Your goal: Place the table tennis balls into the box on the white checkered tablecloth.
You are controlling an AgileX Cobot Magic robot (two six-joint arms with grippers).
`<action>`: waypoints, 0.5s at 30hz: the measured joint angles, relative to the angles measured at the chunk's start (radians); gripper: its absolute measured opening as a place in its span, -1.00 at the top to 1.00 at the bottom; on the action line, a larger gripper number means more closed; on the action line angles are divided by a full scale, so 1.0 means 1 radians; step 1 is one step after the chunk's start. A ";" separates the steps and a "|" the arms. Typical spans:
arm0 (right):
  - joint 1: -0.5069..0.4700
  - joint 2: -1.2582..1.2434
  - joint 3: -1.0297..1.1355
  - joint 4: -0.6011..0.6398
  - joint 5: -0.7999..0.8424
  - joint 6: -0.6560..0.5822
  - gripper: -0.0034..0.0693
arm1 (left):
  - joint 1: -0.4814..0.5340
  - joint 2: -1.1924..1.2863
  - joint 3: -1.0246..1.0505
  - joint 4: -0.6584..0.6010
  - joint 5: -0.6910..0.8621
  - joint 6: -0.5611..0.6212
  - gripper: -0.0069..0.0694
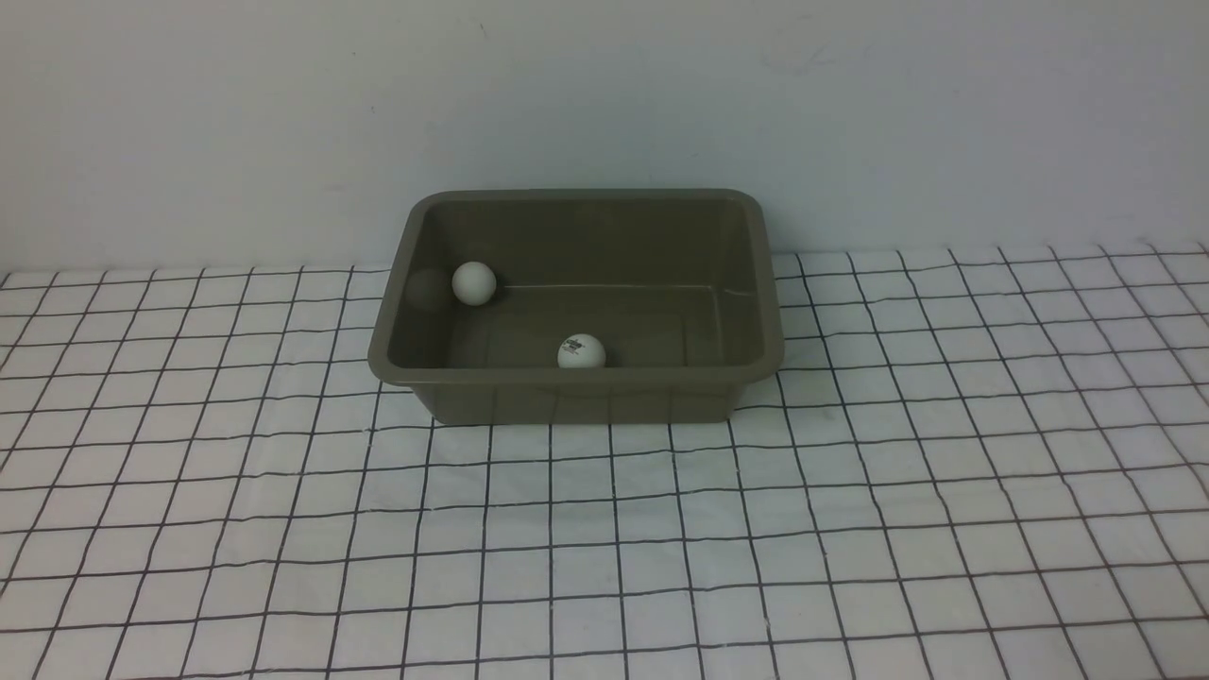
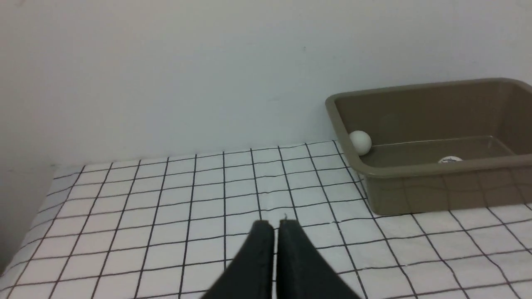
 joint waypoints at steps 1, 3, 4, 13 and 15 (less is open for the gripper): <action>0.000 0.000 0.000 0.000 0.000 0.000 0.93 | 0.032 0.000 0.039 -0.007 -0.047 -0.028 0.83; 0.000 0.000 0.000 0.000 0.000 0.000 0.93 | 0.083 0.000 0.111 -0.022 -0.130 -0.075 0.83; 0.000 0.000 0.000 0.000 0.000 0.000 0.93 | 0.103 0.000 0.144 -0.025 -0.165 -0.105 0.83; 0.000 0.000 0.000 0.000 0.000 0.000 0.93 | 0.146 0.000 0.220 -0.024 -0.239 -0.214 0.83; 0.000 0.000 0.000 0.000 -0.001 0.000 0.93 | 0.146 0.000 0.220 -0.024 -0.239 -0.217 0.83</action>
